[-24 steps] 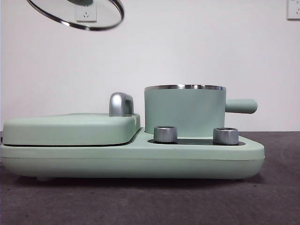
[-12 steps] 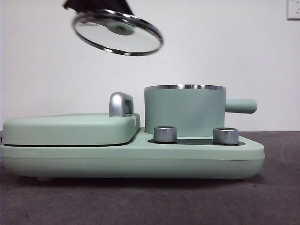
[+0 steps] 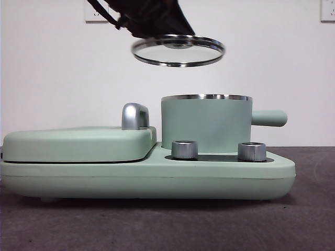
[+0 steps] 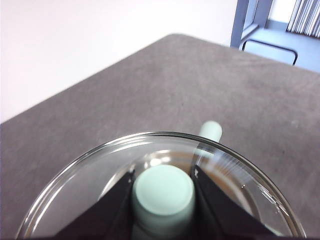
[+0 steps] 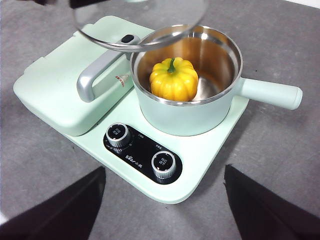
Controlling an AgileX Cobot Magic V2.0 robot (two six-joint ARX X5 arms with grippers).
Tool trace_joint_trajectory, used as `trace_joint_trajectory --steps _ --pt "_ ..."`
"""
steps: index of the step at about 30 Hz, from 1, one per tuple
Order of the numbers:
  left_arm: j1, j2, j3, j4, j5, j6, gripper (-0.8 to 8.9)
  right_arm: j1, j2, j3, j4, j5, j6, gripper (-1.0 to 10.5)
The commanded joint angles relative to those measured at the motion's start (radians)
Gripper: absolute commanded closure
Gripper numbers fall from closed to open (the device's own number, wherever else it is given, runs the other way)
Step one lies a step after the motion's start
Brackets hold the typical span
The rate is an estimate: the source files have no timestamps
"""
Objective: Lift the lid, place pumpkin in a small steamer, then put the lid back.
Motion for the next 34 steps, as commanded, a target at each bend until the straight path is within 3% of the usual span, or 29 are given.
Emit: trace_joint_trajectory --steps 1,6,34 --pt "-0.010 0.040 0.020 0.076 0.005 -0.035 8.04 0.006 0.005 0.007 0.010 0.000 -0.016 5.8" --pt "-0.010 0.090 0.022 0.131 0.005 -0.081 8.04 0.006 0.005 0.007 0.010 0.001 -0.026 5.8" --pt "-0.054 0.233 0.023 0.237 0.005 -0.078 8.04 0.006 0.006 0.007 0.010 0.003 -0.026 5.8"
